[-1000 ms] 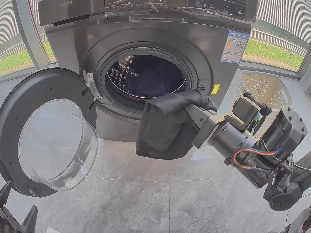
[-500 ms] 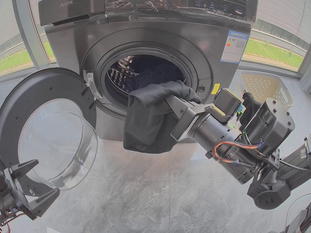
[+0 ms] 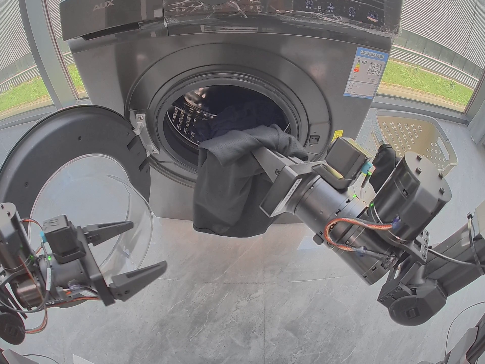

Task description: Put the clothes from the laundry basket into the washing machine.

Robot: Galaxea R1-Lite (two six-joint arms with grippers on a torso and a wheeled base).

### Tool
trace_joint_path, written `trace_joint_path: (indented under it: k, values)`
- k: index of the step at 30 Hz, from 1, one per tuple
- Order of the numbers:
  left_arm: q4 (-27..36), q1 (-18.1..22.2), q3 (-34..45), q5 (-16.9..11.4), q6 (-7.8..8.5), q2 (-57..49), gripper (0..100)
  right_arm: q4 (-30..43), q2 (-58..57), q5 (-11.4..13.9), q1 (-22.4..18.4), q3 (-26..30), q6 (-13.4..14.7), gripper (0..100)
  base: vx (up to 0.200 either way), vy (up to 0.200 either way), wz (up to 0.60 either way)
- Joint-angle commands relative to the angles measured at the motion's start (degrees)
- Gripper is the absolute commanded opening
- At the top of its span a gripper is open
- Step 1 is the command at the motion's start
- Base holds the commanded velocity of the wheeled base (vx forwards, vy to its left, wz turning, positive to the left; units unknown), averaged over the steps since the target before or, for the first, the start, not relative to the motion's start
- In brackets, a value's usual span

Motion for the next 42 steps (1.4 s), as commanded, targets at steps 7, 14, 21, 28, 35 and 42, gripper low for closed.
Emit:
trace_joint_path:
  k: [7, 14, 21, 28, 35, 42]
  values:
    - [-1.6, -5.4, -6.9, 0.6, -0.40, 19.4, 100, 0.0, -0.3, -0.2, 0.0, -0.1, 0.0, 0, 0.000, 0.000, 0.00]
    - [-1.6, -5.3, -10.7, 0.2, -0.75, 24.4, 100, -0.1, -0.3, -0.2, 0.2, -0.2, 0.0, 0, 0.000, 0.000, 0.00]
    - [-1.7, -4.7, -14.1, 0.4, -0.75, 28.2, 100, 0.0, -0.5, -0.3, 0.4, -0.1, -0.1, 0, 0.000, 0.000, 0.00]
    - [-1.7, -3.7, -17.9, 0.6, -0.75, 31.2, 100, -0.1, -0.8, -0.3, 0.7, 0.0, -0.1, 0, 0.000, 0.000, 0.00]
    - [-2.0, -3.4, -21.3, 0.8, -0.75, 33.9, 100, -0.3, -0.8, -0.3, 0.7, 0.4, -0.2, 0, 0.000, 0.000, 0.00]
    - [-2.2, -3.5, -23.9, 0.9, -0.75, 36.2, 100, -0.4, -0.7, -0.3, 1.2, 0.4, -0.2, 0, 0.000, 0.000, 0.00]
